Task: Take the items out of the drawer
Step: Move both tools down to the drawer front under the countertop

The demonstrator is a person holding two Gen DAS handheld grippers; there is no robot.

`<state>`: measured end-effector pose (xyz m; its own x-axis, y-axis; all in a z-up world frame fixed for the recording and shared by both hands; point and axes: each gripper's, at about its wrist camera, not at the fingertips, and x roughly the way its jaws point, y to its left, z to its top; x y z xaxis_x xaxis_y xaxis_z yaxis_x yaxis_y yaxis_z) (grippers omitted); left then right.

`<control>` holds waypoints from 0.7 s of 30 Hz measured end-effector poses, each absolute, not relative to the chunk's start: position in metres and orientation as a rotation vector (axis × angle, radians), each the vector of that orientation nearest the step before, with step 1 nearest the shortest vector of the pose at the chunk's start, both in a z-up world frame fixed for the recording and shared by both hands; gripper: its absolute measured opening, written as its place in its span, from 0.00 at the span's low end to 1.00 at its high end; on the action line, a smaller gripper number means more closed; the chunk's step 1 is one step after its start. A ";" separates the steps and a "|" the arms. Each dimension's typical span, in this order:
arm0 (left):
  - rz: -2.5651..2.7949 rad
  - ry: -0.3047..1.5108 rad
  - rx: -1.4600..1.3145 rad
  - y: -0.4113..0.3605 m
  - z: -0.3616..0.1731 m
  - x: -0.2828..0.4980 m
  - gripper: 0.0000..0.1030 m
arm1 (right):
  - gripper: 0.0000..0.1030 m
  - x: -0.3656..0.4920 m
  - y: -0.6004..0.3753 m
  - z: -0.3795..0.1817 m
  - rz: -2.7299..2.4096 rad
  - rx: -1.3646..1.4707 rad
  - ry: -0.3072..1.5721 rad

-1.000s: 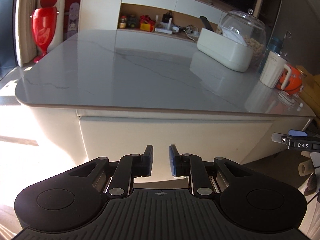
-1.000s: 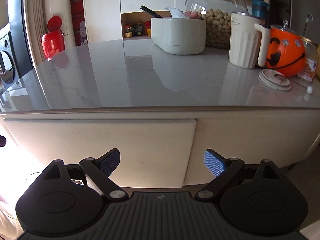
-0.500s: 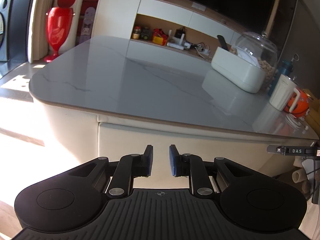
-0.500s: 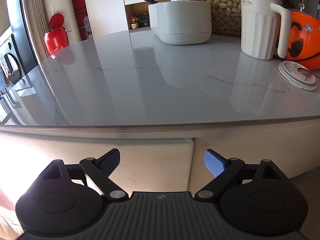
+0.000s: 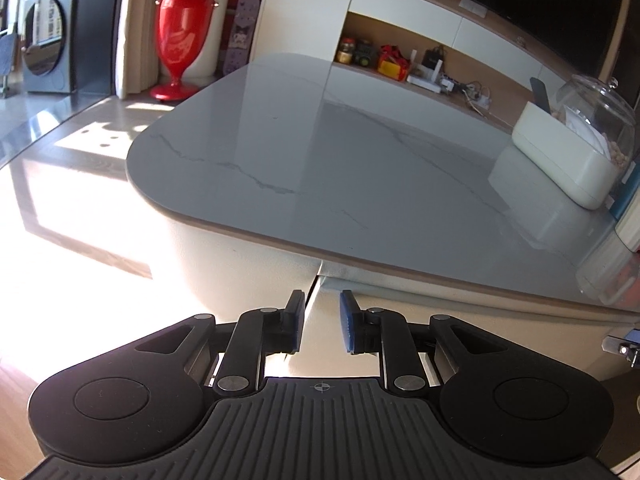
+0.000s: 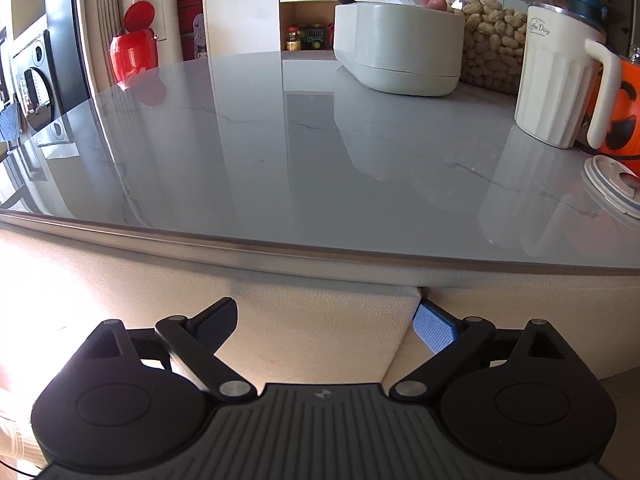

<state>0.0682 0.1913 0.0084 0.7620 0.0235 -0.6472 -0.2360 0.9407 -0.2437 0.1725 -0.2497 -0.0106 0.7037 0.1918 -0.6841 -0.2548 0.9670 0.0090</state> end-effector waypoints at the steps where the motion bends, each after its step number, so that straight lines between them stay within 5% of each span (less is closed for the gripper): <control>1: 0.142 0.693 -0.332 0.192 0.008 0.069 0.20 | 0.93 0.172 -0.249 -0.010 0.249 -0.092 0.753; 21: 0.107 0.661 -0.335 0.191 0.011 0.070 0.23 | 0.93 0.164 -0.242 -0.010 0.272 -0.180 0.752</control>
